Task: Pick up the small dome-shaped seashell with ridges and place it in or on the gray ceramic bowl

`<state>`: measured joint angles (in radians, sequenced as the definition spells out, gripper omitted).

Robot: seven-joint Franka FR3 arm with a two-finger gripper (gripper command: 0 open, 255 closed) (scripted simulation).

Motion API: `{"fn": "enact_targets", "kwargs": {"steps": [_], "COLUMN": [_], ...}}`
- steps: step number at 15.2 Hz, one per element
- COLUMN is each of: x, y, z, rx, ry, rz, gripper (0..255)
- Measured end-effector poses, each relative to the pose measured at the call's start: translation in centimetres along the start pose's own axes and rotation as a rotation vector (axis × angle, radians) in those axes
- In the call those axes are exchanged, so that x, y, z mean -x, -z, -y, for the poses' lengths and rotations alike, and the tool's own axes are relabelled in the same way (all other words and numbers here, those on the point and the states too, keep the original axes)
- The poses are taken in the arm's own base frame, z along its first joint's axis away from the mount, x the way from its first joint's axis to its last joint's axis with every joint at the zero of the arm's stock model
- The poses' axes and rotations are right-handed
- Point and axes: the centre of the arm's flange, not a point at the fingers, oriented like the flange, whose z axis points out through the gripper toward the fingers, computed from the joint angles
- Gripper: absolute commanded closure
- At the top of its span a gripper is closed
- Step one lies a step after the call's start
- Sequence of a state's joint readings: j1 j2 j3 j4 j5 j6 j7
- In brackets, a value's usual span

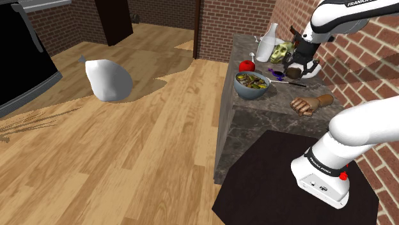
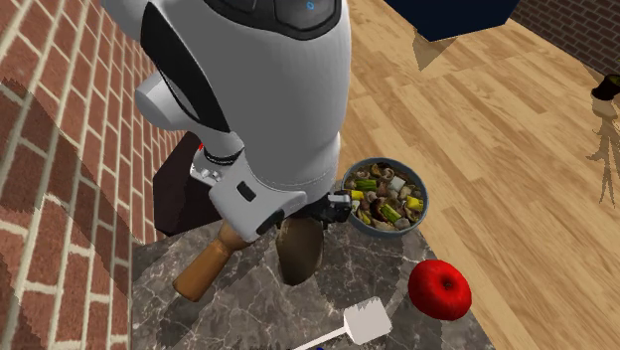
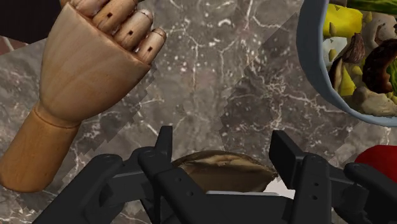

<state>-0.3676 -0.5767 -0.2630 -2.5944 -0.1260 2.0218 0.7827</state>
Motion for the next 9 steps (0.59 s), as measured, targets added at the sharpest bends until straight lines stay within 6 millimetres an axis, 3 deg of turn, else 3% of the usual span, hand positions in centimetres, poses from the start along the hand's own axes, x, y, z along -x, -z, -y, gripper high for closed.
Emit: {"fn": "enact_targets", "kwargs": {"steps": [5, 9], "x": [0.0, 2.5], "y": [2.6, 2.9], "z": [0.1, 3.1], "rx": [0.000, 0.001], "ry": [0.000, 0.001], "rz": [0.000, 0.000], "gripper": [255, 255]}}
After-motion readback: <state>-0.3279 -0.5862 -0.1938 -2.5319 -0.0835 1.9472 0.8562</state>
